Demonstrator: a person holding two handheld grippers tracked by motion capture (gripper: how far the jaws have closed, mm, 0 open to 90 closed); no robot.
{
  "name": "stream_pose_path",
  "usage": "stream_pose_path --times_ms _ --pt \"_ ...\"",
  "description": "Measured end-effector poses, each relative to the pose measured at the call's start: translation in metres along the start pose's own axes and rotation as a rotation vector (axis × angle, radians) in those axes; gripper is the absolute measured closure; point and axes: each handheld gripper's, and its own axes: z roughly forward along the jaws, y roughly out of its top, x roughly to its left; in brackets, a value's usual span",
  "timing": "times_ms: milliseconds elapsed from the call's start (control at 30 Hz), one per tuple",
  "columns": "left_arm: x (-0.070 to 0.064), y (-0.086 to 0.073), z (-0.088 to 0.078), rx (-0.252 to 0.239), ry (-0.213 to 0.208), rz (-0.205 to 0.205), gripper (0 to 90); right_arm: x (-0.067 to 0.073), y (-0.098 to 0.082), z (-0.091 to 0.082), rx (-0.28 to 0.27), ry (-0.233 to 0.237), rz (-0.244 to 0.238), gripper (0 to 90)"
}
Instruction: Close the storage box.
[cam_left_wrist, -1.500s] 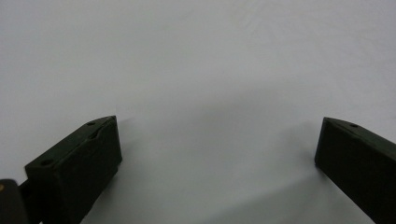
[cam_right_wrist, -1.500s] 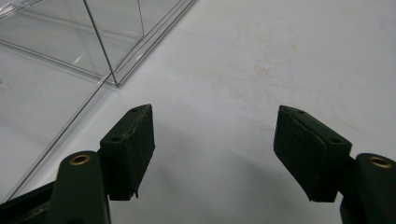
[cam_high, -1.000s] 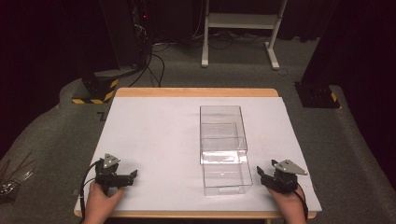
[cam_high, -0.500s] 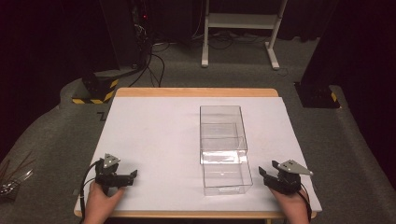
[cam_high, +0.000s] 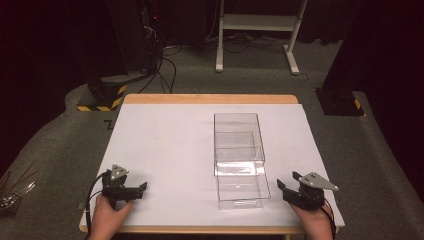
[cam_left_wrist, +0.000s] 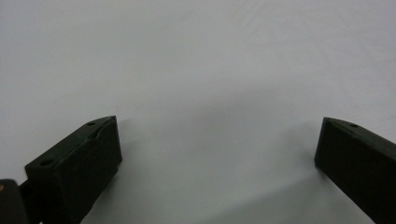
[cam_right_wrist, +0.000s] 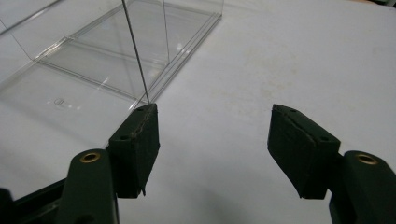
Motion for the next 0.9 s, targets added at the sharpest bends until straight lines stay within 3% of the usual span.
stream_pose_path --times_ms 900 --pt "0.000 0.000 0.000 -0.001 0.001 0.001 0.7 0.012 0.010 -0.020 -0.057 0.018 -0.021 33.3"
